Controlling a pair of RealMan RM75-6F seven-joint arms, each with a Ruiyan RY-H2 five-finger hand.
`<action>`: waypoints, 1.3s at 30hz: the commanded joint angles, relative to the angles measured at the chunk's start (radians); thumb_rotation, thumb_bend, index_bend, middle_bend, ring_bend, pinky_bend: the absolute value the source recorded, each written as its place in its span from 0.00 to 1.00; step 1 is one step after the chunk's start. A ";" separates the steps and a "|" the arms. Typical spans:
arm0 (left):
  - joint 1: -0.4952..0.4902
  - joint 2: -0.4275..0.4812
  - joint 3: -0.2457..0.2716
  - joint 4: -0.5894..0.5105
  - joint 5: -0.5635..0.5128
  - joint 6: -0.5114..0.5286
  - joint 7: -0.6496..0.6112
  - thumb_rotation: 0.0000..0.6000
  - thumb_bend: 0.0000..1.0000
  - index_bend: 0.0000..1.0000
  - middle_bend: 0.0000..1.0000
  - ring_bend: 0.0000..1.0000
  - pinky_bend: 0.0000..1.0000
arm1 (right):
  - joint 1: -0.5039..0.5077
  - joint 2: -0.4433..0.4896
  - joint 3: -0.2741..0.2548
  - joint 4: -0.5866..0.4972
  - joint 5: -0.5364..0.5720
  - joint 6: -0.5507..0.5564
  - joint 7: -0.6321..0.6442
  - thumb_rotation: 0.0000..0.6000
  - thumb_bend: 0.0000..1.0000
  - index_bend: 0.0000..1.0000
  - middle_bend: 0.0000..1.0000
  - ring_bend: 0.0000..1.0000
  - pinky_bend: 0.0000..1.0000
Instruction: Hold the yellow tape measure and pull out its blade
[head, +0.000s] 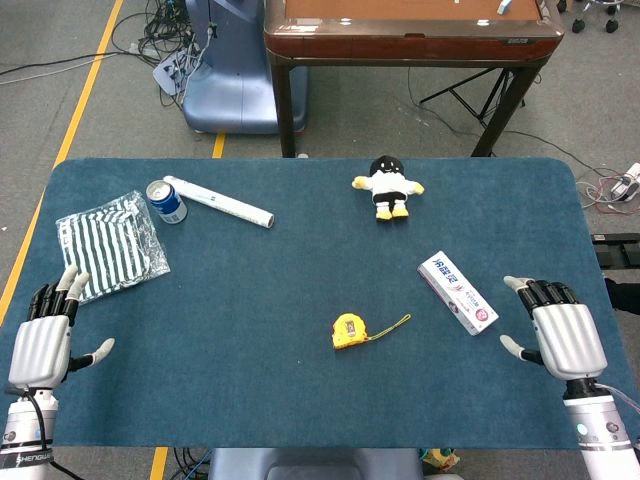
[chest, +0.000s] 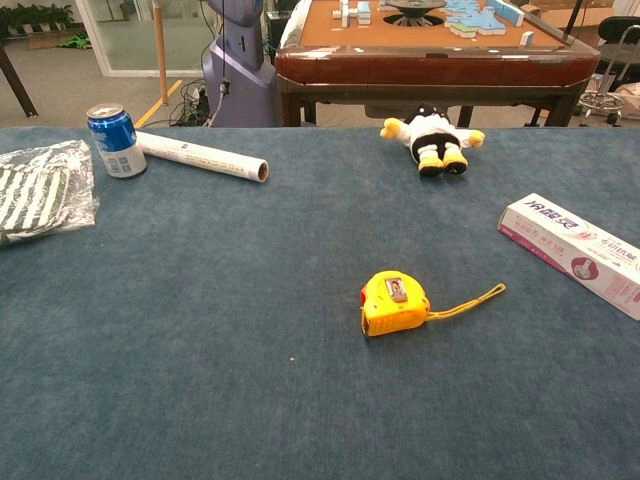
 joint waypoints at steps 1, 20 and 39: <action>0.000 -0.002 -0.002 -0.001 -0.001 -0.002 -0.001 1.00 0.16 0.00 0.00 0.00 0.00 | -0.002 -0.001 0.001 0.001 -0.001 -0.002 -0.001 1.00 0.22 0.23 0.28 0.24 0.23; 0.015 -0.005 -0.001 -0.018 0.020 0.016 -0.004 1.00 0.16 0.00 0.00 0.00 0.00 | 0.203 -0.097 0.034 -0.037 0.021 -0.324 -0.158 1.00 0.22 0.23 0.28 0.24 0.23; 0.026 0.005 0.000 -0.046 0.036 0.017 -0.012 1.00 0.16 0.00 0.00 0.00 0.00 | 0.445 -0.411 0.065 0.127 0.352 -0.506 -0.443 1.00 0.20 0.28 0.27 0.19 0.23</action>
